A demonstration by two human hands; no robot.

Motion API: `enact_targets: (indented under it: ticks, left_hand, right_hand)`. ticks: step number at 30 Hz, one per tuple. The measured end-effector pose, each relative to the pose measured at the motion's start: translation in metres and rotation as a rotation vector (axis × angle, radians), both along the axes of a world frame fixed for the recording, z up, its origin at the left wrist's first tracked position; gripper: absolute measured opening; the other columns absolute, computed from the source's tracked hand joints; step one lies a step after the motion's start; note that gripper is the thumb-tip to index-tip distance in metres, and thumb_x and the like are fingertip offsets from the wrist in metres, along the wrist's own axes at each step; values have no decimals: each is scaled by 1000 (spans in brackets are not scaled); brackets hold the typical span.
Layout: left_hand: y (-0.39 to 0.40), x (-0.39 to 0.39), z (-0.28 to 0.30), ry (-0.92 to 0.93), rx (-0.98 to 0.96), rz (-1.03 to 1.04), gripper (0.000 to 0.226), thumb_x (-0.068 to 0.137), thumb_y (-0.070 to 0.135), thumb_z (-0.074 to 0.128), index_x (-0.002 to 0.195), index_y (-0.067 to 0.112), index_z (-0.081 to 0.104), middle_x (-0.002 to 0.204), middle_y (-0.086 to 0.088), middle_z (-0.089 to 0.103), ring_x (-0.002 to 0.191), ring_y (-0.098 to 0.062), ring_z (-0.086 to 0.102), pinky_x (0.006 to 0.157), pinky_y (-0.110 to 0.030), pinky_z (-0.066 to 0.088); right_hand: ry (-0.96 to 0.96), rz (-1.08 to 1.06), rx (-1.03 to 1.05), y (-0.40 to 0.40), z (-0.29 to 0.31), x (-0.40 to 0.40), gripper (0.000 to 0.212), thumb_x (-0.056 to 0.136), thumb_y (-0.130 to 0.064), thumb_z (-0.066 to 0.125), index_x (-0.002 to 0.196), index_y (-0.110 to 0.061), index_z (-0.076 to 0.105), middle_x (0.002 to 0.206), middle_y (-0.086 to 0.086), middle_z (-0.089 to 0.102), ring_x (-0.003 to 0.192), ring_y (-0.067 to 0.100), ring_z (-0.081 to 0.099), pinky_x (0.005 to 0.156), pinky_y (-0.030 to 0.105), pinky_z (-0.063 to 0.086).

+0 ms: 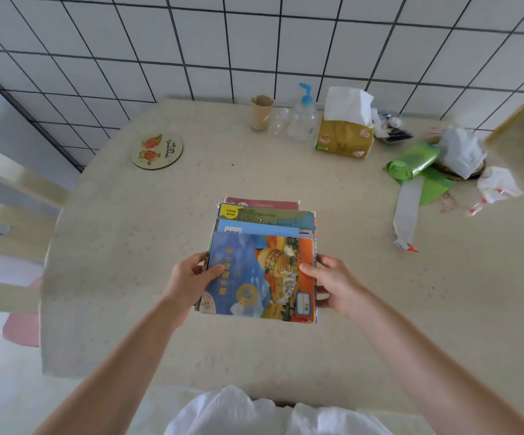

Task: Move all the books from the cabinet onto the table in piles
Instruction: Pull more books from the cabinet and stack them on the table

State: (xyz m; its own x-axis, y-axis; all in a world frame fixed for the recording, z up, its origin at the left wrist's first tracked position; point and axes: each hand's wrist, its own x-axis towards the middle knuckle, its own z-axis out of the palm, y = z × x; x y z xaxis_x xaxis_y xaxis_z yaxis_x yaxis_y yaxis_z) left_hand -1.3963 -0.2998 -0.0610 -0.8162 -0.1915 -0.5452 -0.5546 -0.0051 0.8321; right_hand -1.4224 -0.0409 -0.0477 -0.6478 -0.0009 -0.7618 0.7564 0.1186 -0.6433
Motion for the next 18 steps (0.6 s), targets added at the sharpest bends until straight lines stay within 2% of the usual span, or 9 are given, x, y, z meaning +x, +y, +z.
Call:
enact_targets:
  ticks: [3,5,8,11,14,18]
  left_hand:
    - [-2,-11,-3,-35,-82,-19,12,88,7,66,100,11,68,102,-23,71,83,-33,69,76,-51,55]
    - [-4,-16,-3,-29,-112,-44,10,90,7,65,99,11,67,100,-22,72,84,-33,70,75,-53,55]
    - [-3,-20,-4,-32,-175,-73,10,91,7,63,100,10,67,96,-18,73,88,-36,71,77,-50,56]
    - [0,-21,-4,-44,-226,-79,10,90,6,62,94,14,67,89,-9,74,83,-31,72,77,-50,58]
    - [3,-17,-2,-45,-215,-49,14,91,5,62,89,18,67,90,-9,75,83,-31,72,78,-51,57]
    - [5,-11,-1,-45,-200,-49,11,92,5,61,97,13,67,93,-11,74,84,-30,72,77,-50,56]
  right_hand:
    - [-42,-7,11,-7,-5,-12,30,90,-20,66,119,-16,59,97,9,70,78,27,65,60,36,53]
    - [-36,-3,23,-11,-5,-18,32,90,-20,66,121,-17,58,99,9,70,79,26,66,61,36,53]
    - [-43,-6,51,-16,-6,-25,27,90,-18,65,116,-14,59,99,9,71,84,27,67,70,43,57]
    - [-38,15,110,-19,-6,-26,22,90,-20,63,111,-15,60,99,7,72,86,24,69,77,47,58]
    - [-19,49,150,-21,-2,-24,19,91,-22,59,109,-16,58,95,4,72,83,20,69,73,41,59]
    - [26,110,179,-23,9,-18,15,91,-23,57,105,-18,57,93,3,71,78,16,70,61,31,55]
